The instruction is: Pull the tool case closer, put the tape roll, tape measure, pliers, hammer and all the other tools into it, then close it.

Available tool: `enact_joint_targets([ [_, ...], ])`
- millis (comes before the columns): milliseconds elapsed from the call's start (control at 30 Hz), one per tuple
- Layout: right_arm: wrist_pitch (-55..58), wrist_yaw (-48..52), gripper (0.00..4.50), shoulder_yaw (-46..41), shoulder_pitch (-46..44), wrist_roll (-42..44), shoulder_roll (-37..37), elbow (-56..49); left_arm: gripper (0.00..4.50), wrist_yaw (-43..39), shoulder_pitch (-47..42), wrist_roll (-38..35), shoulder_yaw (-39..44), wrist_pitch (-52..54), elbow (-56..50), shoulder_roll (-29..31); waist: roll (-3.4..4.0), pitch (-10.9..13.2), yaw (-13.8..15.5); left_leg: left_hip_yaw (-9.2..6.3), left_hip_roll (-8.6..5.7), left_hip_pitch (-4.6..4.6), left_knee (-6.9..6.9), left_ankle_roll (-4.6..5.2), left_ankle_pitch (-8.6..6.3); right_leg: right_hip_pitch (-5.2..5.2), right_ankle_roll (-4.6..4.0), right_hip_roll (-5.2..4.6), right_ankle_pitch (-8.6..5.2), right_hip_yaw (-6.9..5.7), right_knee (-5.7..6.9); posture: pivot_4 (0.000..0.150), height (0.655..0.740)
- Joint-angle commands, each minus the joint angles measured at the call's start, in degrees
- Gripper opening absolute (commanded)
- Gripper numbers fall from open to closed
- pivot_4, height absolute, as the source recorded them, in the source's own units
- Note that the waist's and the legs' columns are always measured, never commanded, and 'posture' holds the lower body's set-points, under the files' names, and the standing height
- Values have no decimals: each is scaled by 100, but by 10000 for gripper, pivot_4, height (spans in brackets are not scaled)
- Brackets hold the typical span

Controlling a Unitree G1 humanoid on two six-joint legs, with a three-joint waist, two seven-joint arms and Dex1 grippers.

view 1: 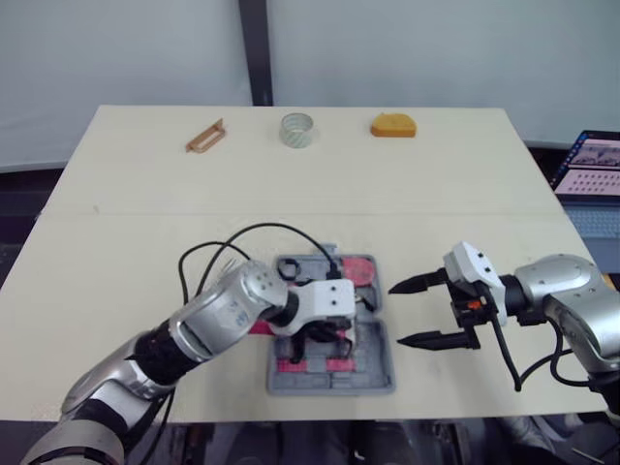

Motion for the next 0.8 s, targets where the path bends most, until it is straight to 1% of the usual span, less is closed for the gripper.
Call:
enact_joint_targets([
  [33,5,37,45000,-83,-16,19,-59,-83,239,37,-142,42,-55,-147,88,-176,0,0,-2,0,0,0,0,0,0,0,0,0,0,0,0,1500,7400],
  [333,32,15,45000,-142,57,44,-90,-135,239,147,-217,36,-229,-62,296,-587,0,0,2,-1,0,-1,6,1,-1,0,0,0,0,0,2,1500,7400],
  [467,47,80,45000,-185,130,51,-186,-146,239,215,-212,27,-298,28,257,-668,0,0,9,-1,0,-2,8,2,-1,2,0,0,0,0,1,1500,7400],
  [800,-391,418,45000,-253,318,-186,-569,433,239,476,-177,8,-415,265,227,-880,0,0,4,-2,0,-2,12,5,-3,3,0,0,0,0,3,1500,7400],
])
